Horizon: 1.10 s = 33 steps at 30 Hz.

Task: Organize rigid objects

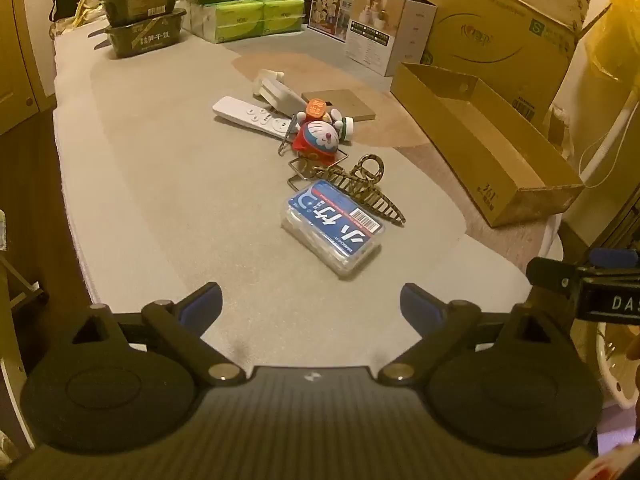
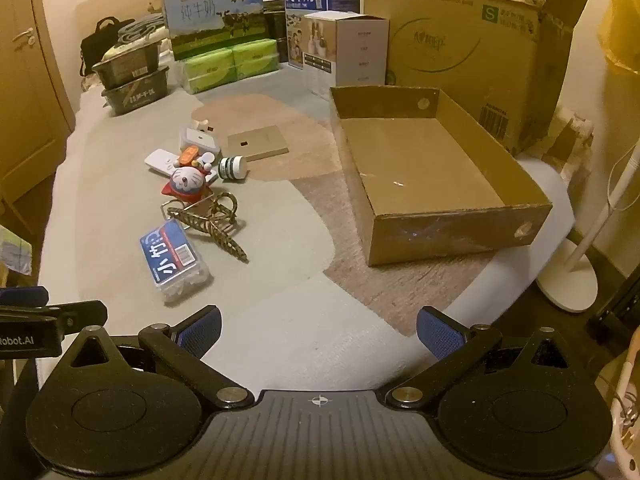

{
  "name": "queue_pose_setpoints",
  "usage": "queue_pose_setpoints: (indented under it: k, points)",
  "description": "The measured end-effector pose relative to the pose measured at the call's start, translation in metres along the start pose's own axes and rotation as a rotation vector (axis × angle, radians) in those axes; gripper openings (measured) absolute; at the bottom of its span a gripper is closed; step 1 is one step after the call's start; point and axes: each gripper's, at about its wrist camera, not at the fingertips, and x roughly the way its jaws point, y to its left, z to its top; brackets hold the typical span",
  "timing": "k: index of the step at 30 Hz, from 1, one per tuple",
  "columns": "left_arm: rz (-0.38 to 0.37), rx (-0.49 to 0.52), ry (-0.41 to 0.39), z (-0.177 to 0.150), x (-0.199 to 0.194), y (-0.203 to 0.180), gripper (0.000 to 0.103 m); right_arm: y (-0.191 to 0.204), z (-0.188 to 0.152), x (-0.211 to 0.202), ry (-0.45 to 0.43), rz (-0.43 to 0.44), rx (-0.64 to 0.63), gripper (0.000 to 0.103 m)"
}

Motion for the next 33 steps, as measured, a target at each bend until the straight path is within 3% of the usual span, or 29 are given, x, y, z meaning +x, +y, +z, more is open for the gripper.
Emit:
queue_pose_setpoints:
  k: [33]
  points:
    - [-0.027, 0.011, -0.008, -0.0025, -0.0035, -0.0057, 0.094, -0.001, -0.0004, -0.0013, -0.003, 0.003, 0.006, 0.103]
